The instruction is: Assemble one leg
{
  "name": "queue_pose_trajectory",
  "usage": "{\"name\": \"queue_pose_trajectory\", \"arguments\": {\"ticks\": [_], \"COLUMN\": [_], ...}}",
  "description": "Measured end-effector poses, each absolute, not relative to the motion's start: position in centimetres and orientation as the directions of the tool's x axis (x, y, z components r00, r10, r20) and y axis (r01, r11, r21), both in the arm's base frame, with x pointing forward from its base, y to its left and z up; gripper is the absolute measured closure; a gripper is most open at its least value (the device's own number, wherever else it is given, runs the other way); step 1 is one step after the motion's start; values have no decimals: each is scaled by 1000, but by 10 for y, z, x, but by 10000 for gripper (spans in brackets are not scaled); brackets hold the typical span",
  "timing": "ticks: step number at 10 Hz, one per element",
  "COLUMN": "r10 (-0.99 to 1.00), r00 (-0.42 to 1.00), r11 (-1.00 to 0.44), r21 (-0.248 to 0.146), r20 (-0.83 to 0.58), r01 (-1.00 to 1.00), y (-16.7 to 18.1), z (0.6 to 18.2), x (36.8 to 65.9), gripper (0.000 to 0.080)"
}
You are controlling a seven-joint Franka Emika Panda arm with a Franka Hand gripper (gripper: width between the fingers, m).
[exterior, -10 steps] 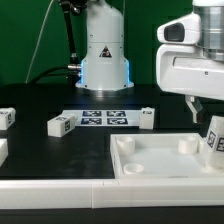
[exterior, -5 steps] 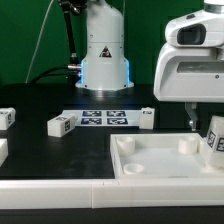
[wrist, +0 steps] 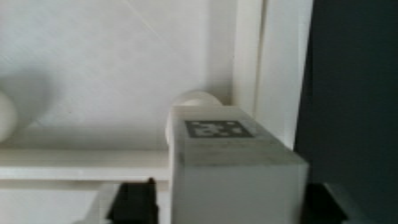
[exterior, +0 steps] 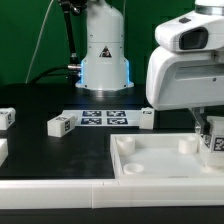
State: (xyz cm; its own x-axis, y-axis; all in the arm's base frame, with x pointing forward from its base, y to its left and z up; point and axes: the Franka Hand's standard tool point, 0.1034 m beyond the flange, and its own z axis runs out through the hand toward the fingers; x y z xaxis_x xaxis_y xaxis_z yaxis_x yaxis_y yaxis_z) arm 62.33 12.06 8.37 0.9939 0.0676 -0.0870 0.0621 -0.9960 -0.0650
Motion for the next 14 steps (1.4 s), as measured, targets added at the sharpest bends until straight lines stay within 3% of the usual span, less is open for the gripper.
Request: {"name": "queue_pose_trajectory", "arguments": {"ticks": [1,6,10,14], "r10": [66,23,-455,-789], "r00": [994,996,885,607], "r11": [-996,-998,-887,-608], "r21": [-64,-62,-30,-13], "r20": [-87,-90,-99,-93], "r01": [61,18,-460,-794], "y": [120,119,120,119], "z": [84,83,83,82], "x": [623,623,623,627], "gripper": [508,508,506,506]}}
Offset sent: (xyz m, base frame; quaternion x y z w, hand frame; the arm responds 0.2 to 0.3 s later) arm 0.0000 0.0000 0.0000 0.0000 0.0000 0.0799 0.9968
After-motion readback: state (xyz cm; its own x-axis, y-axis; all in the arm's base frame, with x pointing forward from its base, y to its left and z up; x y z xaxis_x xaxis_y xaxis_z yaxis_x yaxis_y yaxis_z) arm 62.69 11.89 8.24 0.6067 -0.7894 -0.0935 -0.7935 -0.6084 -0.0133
